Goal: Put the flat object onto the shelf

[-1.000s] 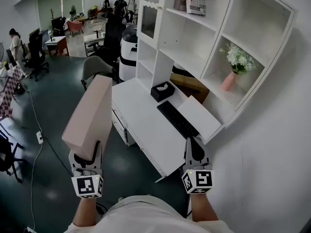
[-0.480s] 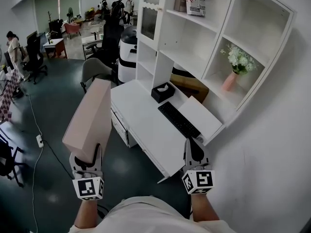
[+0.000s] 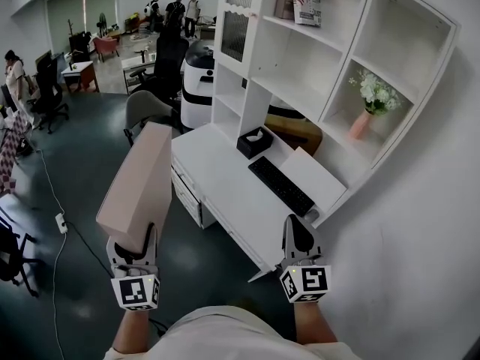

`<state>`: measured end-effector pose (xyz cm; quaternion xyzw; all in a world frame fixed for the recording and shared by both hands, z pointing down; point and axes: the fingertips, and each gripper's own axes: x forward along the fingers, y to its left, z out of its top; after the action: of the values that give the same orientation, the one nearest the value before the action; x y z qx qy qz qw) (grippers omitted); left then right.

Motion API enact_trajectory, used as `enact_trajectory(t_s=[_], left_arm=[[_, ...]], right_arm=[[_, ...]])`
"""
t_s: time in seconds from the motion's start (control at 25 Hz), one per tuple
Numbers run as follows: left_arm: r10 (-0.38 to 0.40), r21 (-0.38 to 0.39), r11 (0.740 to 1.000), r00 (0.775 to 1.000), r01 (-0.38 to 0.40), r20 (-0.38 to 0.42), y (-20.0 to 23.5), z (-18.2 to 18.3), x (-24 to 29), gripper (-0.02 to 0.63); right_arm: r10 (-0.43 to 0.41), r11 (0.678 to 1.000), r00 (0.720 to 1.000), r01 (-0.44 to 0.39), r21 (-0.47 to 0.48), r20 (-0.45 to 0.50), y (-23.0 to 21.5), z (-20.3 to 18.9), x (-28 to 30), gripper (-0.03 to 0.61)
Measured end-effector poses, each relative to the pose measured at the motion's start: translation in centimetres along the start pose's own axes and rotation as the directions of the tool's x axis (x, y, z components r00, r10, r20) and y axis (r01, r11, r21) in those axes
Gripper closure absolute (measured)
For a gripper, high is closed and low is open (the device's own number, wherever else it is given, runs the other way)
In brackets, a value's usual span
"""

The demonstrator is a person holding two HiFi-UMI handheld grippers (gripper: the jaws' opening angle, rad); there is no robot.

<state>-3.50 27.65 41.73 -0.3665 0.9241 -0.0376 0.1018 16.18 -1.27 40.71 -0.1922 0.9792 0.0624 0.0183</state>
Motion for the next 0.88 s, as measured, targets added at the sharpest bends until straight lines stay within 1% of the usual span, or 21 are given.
enact_trajectory(t_s=[0.2, 0.44, 0.64, 0.88], left_arm=[[-0.002, -0.02, 1.0, 1.0, 0.002, -0.005, 1.0, -0.7, 1.2, 0.337], [-0.011, -0.003, 1.0, 1.0, 0.011, 0.005, 0.8, -1.4, 4.8, 0.337], [-0.005, 0.004, 1.0, 1.0, 0.005, 0.003, 0.5, -1.9, 9.1, 0.337], [-0.006, -0.004, 1.0, 1.0, 0.006, 0.011, -0.3, -2.7, 15.7, 0.337]], right_arm=[[-0.007, 1.0, 1.0, 0.007, -0.013, -0.009, 0.3, 0.0, 1.0, 0.575], [-0.005, 1.0, 1.0, 0.005, -0.005, 0.003, -1.0, -0.7, 4.8, 0.575], [0.01, 1.0, 1.0, -0.01, 0.007, 0.013, -2.7, -1.2, 9.5, 0.575], [0.02, 1.0, 1.0, -0.02, -0.001, 0.019, -5.3, -1.7, 15.7, 0.575]])
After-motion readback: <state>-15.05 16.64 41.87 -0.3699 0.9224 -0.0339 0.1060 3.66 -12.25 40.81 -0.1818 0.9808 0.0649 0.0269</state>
